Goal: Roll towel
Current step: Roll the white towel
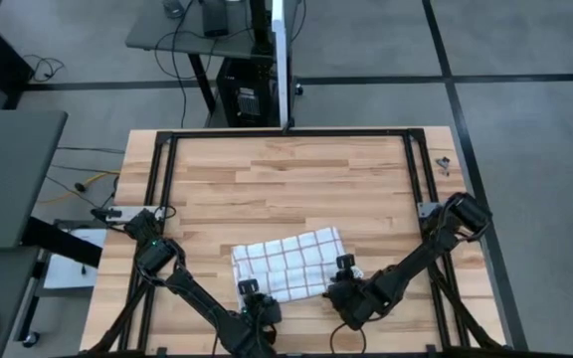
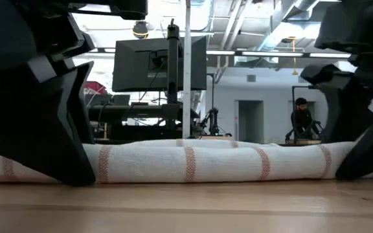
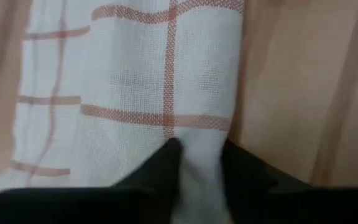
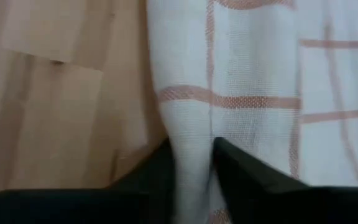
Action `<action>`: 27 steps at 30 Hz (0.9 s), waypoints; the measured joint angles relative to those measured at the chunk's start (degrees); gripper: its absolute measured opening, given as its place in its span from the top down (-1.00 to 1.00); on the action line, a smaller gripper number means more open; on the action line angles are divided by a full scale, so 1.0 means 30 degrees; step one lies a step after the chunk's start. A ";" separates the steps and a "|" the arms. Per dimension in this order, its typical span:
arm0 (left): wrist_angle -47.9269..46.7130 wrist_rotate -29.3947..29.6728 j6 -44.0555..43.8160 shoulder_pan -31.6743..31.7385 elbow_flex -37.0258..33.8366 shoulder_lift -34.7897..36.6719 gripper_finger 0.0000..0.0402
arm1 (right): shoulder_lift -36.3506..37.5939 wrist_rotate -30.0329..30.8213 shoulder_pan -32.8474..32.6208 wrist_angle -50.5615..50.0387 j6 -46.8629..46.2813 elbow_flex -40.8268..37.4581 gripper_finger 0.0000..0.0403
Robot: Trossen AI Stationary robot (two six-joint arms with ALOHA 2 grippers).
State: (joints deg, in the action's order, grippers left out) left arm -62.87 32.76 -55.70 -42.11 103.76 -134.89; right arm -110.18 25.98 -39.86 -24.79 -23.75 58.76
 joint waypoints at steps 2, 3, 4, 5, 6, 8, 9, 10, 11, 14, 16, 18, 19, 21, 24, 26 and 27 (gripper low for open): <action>0.0117 -0.0579 -0.0476 0.0032 0.0013 0.0130 0.94 | 0.0320 -0.1077 0.0133 -0.0015 -0.0032 -0.0021 0.92; 0.0288 -0.1021 -0.0650 0.0037 0.0016 0.0196 0.95 | 0.0537 -0.1601 0.0210 -0.0021 -0.0388 -0.0039 0.93; 0.0475 -0.1549 -0.0710 0.0053 -0.0006 0.0359 0.96 | 0.0814 -0.2109 0.0236 -0.0027 -0.0780 -0.0055 0.93; 0.0775 -0.2147 -0.0780 0.0060 -0.0019 0.0501 0.97 | 0.1138 -0.2702 0.0248 -0.0017 -0.1021 -0.0073 0.94; 0.1173 -0.2719 -0.0866 0.0062 -0.0020 0.0642 0.98 | 0.1472 -0.3621 0.0347 0.0018 -0.1183 -0.0081 0.96; 0.2490 -0.4130 -0.0953 0.0012 -0.0024 0.1050 0.98 | 0.2140 -0.6071 0.0469 0.0146 -0.1691 -0.0117 0.97; 0.3145 -0.5035 -0.0874 0.0005 0.0002 0.1239 0.99 | 0.2394 -0.7043 0.0491 0.0333 -0.1876 -0.0117 0.97; 0.3472 -0.5673 -0.0686 -0.0012 -0.0013 0.1459 0.99 | 0.2656 -0.7777 0.0501 0.0499 -0.2043 -0.0111 0.98; 0.3757 -0.6334 -0.0482 -0.0009 -0.0041 0.1638 0.99 | 0.2937 -0.8427 0.0513 0.0659 -0.2095 -0.0106 0.98; 0.4426 -0.7897 -0.0379 0.0039 -0.0065 0.2167 0.99 | 0.3371 -1.0078 0.0484 0.1374 -0.2327 -0.0095 0.99; 0.5077 -0.8383 -0.0356 0.0039 -0.0688 0.2789 0.99 | 0.3592 -1.0983 0.0488 0.2075 -0.2705 -0.0288 0.99; 0.6051 -0.8551 -0.0542 0.0045 -0.2066 0.3716 1.00 | 0.3858 -1.1528 0.0505 0.3083 -0.3295 -0.0728 0.99; 0.7090 -0.8841 -0.0710 0.0101 -0.3057 0.4316 1.00 | 0.3906 -1.1689 0.0505 0.3450 -0.3598 -0.0913 0.99; 0.9924 -0.9523 -0.1069 0.0329 -0.5341 0.5747 1.00 | 0.3931 -1.2063 0.0511 0.3711 -0.3941 -0.1178 0.99; 1.4015 -1.0771 -0.1333 0.0954 -0.8709 0.7835 1.00 | 0.3978 -1.2881 0.0602 0.3911 -0.4098 -0.1371 0.99; 1.5734 -1.2033 -0.1221 0.1614 -1.0423 0.8913 1.00 | 0.3989 -1.3582 0.0915 0.4740 -0.4309 -0.1692 0.99; 1.6144 -1.2480 -0.1067 0.1986 -1.1124 0.9400 1.00 | 0.3989 -1.4025 0.1099 0.5260 -0.4480 -0.1875 1.00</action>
State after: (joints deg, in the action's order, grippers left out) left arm -14.44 -4.68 -58.90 -36.16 70.39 -106.69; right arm -98.21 -16.09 -36.57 -9.01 -37.19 53.14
